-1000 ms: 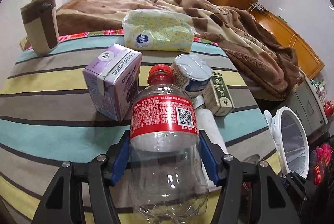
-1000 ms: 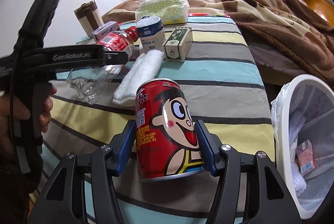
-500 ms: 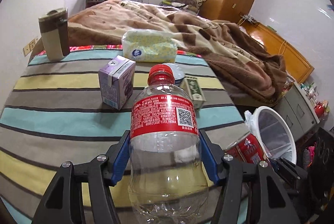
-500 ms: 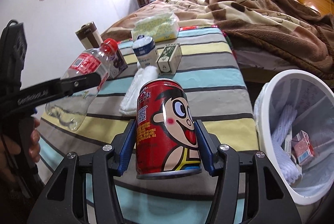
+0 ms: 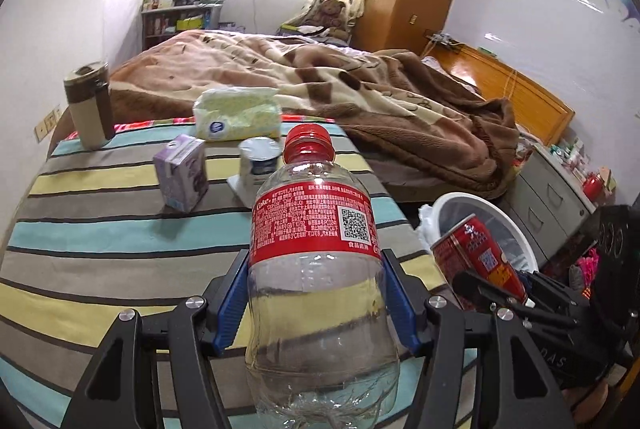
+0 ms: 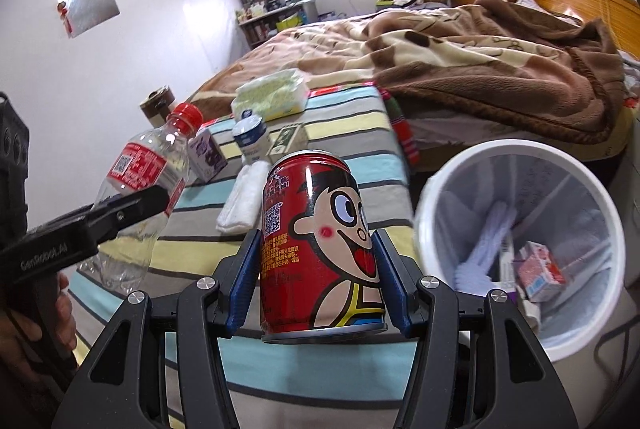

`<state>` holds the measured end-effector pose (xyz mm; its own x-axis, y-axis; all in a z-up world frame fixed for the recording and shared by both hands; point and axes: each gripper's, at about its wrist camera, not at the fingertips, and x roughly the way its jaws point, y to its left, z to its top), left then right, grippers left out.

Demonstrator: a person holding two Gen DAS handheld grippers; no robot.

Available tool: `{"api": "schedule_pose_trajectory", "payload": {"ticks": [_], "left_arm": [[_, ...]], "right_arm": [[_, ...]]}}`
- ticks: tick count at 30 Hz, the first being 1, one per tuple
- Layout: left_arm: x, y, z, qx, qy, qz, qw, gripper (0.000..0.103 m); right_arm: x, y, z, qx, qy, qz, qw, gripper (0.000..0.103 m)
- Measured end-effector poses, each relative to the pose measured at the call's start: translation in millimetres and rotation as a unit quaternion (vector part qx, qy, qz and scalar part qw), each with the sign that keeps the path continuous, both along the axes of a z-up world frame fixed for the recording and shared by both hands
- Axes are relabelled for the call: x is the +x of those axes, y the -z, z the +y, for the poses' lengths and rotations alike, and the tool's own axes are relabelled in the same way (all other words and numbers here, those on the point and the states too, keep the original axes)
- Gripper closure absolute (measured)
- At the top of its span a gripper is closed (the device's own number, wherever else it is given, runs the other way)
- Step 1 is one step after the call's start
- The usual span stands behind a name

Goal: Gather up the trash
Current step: 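Carry the bottle and red can over the white bin with both tools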

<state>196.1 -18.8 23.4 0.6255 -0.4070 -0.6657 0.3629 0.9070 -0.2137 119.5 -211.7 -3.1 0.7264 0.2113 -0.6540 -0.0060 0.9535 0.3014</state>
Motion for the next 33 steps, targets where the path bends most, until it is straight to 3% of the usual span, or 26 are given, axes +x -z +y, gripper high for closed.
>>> {"api": "schedule_pose_trajectory", "payload": {"ticks": [15,33], "left_arm": [[-30,-16,-71,-0.005,0.053,-0.031,0.9981,0.041],[-33,-3,-173,-0.018,0.127,-0.015,0.9916,0.041]], "right_arm": [[-26,-5,-63,0.003,0.072,-0.010,0.997,0.047],[-35,5,-124,0.001,0.146,-0.003,0.989,0.047]]}}
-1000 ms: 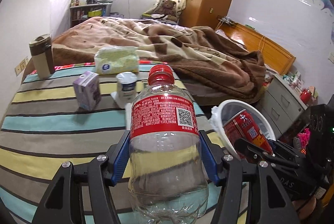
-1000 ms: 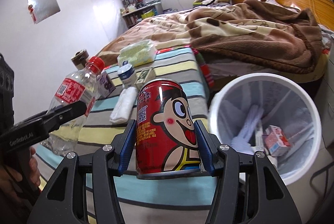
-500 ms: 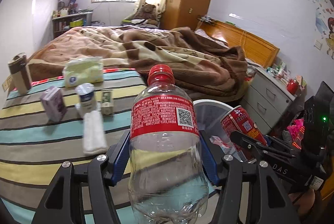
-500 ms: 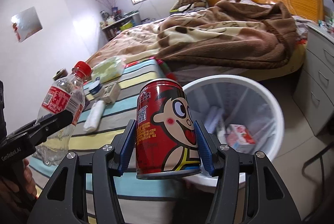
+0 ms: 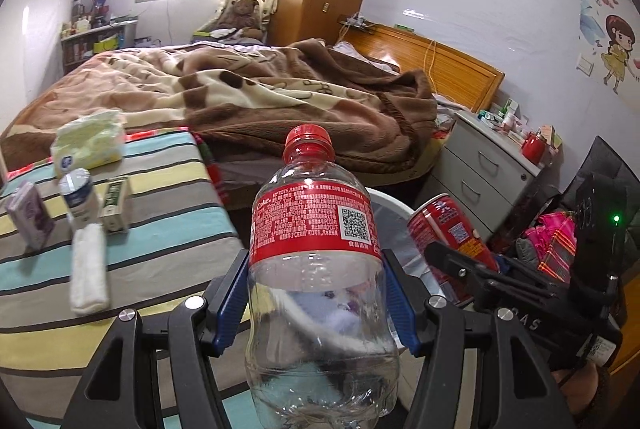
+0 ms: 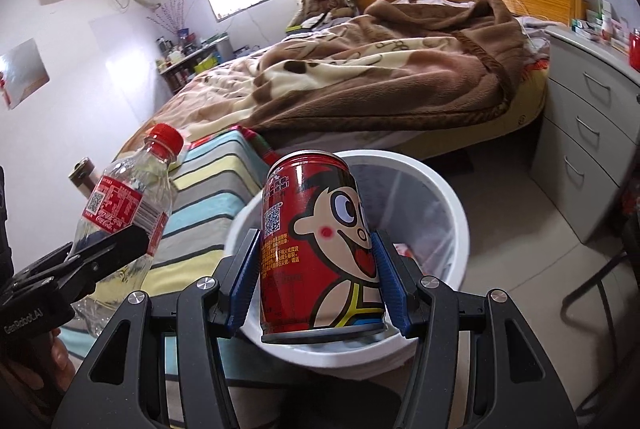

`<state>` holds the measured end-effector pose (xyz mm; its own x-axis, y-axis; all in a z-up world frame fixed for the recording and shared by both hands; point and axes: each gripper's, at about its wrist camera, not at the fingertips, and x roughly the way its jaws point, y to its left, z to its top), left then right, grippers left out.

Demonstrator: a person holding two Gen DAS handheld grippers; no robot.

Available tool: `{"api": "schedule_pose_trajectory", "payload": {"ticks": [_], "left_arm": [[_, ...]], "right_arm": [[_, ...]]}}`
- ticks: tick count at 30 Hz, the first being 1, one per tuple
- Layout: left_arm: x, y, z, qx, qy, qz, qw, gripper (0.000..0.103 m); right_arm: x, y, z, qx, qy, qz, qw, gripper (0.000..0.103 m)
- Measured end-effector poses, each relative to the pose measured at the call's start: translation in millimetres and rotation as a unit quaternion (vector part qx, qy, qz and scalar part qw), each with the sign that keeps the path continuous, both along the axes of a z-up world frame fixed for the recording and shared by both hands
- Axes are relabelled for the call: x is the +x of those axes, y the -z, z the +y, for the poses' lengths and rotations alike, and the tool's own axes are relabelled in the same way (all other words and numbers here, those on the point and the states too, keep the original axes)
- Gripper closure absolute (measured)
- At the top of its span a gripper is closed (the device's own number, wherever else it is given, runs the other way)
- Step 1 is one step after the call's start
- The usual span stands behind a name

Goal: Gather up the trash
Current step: 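Carry the bottle and red can over the white bin with both tools, then open both tools to drop the bottle and can into the bin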

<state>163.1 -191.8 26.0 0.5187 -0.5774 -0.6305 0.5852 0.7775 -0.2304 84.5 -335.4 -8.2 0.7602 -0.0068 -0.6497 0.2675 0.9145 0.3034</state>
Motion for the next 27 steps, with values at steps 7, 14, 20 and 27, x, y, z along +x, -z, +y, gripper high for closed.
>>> {"api": "schedule_pose_trajectory", "payload": {"ticks": [7,14,20,27], "left_arm": [[4,9,-33,0.008,0.009,0.002,0.9999,0.041],[9,22,-54,0.018,0.016,0.008,0.9997,0.041],[13,29,-63,0.020,0.015,0.017,0.9996,0.041],[20,35,-65,0.006,0.019,0.029,0.9994,0.041]], "right_arm": [[-1,11,-17,0.004,0.013,0.016,1.000,0.047],[1,18,-31,0.001,0.022,0.029,0.999,0.046],[5,23,-35,0.001,0.023,0.038,0.999,0.046],[7,27,-35,-0.011,0.025,0.051,0.998,0.046]]}}
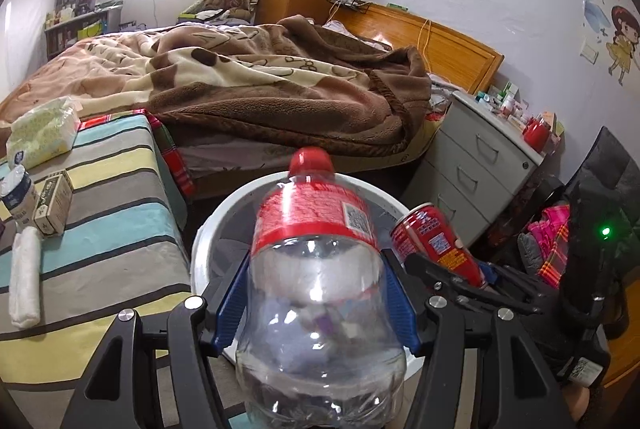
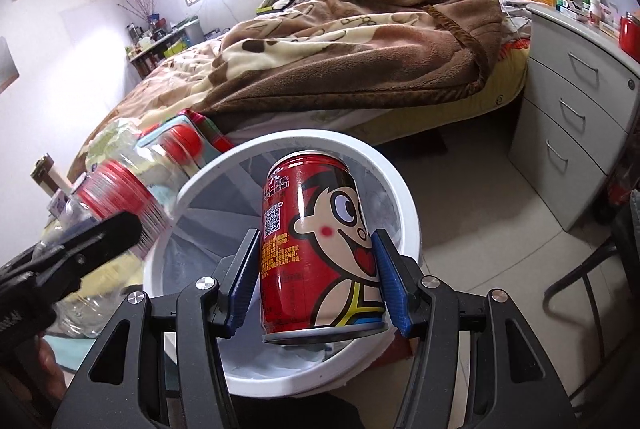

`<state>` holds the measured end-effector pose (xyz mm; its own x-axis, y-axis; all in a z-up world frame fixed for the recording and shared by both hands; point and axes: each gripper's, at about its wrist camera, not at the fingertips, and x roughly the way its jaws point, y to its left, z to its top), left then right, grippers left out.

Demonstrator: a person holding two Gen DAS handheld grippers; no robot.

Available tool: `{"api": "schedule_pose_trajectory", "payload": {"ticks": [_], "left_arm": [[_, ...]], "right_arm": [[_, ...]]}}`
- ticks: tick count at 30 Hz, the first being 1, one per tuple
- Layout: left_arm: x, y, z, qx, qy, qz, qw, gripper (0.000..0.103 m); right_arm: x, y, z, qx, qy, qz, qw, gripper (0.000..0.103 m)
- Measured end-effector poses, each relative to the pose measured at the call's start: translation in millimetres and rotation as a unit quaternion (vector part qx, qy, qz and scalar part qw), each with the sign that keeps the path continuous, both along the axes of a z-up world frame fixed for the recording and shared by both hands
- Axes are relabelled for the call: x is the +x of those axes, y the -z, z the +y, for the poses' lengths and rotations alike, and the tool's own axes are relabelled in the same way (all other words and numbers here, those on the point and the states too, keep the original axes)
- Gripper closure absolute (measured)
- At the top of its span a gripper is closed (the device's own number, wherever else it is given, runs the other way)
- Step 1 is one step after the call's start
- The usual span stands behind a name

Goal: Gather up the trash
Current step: 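Open both tools to drop the bottle and can into the bin, then move both open tools back over the remaining items on the bed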

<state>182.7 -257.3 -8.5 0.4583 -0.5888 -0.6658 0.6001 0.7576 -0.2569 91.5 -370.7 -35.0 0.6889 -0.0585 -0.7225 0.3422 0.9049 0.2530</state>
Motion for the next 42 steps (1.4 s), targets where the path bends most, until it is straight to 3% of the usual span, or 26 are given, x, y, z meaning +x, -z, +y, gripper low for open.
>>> {"api": "schedule_pose_trajectory", "payload": {"ticks": [1,3,5,20,42], "left_arm": [[0,0,0,-0.002,0.002,0.000,1.0000,0.040],[-1,-1,0,-0.001,0.005,-0.003,1.0000,0.040],[-1,-2,1,-0.002,0.005,-0.004,1.0000,0.039],[-6,-11,38,-0.007,-0.021,-0.007,0.9997,0.039],[5,-16,134,-0.004,-0.099,-0.020,0.9948,0.039]], "right_arm": [[0,0,1,-0.002,0.000,0.001,1.000,0.046],[-2,-1,1,-0.004,0.001,-0.002,1.000,0.034],[-5,-5,0,-0.001,0.004,-0.012,1.000,0.032],[-9,-19,13,0.005,0.003,-0.037,0.999,0.032],[15,-22,83,0.006,-0.069,-0.051,0.996,0.032]]}}
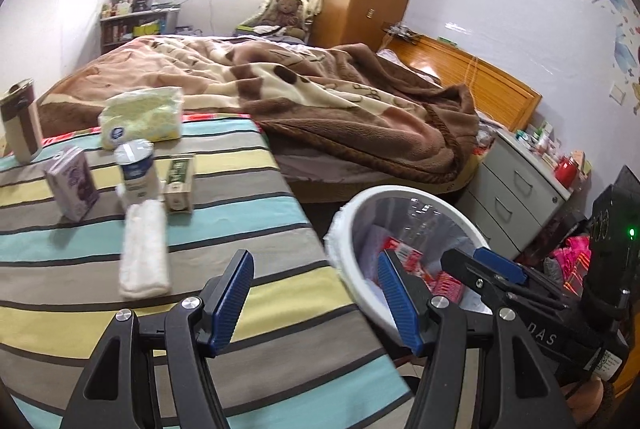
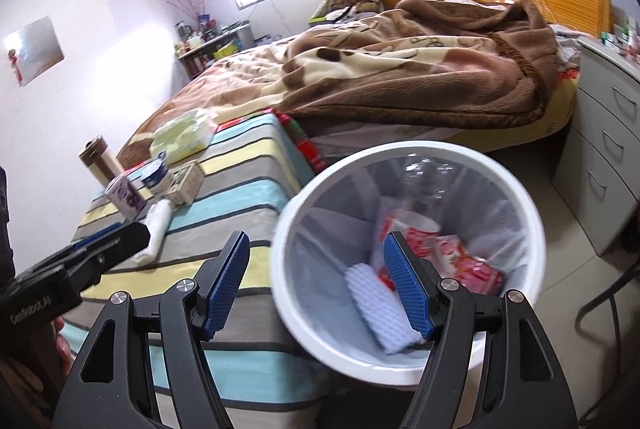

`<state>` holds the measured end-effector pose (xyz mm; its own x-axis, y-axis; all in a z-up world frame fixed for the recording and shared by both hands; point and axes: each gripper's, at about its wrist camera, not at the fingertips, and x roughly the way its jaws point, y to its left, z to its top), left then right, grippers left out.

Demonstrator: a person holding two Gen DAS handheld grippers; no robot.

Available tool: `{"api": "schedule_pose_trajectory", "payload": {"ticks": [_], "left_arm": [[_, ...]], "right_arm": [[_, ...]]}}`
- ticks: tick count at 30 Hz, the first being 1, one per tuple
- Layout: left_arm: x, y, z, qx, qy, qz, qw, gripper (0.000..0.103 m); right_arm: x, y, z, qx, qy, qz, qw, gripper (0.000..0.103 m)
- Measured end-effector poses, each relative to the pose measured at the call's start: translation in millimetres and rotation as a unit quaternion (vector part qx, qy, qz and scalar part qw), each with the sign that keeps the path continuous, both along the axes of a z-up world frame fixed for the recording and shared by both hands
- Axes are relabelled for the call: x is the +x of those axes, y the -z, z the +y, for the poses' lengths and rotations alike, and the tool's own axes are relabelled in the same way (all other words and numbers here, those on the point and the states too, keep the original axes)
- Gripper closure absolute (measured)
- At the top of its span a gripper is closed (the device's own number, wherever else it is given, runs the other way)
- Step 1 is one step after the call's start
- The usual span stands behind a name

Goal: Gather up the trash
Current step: 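Move both open tools back over the remaining items on the bed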

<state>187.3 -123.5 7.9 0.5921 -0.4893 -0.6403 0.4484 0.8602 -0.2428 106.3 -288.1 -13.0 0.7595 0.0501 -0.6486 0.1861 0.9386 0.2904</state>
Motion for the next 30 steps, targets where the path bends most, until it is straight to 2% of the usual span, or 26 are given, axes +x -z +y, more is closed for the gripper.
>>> {"api": "schedule_pose_trajectory", "payload": {"ticks": [20,30], "left_arm": [[47,5,116,-0.004,-0.121,0.002,0.9926,0.039],[82,11,163,0.022,-0.160,-0.002,0.9869,0.039]], "right_arm": [[45,8,83,-0.002,-0.094,0.021,0.995,0.032],[80,18,125,0.006,-0.141,0.046,0.989,0.031]]}}
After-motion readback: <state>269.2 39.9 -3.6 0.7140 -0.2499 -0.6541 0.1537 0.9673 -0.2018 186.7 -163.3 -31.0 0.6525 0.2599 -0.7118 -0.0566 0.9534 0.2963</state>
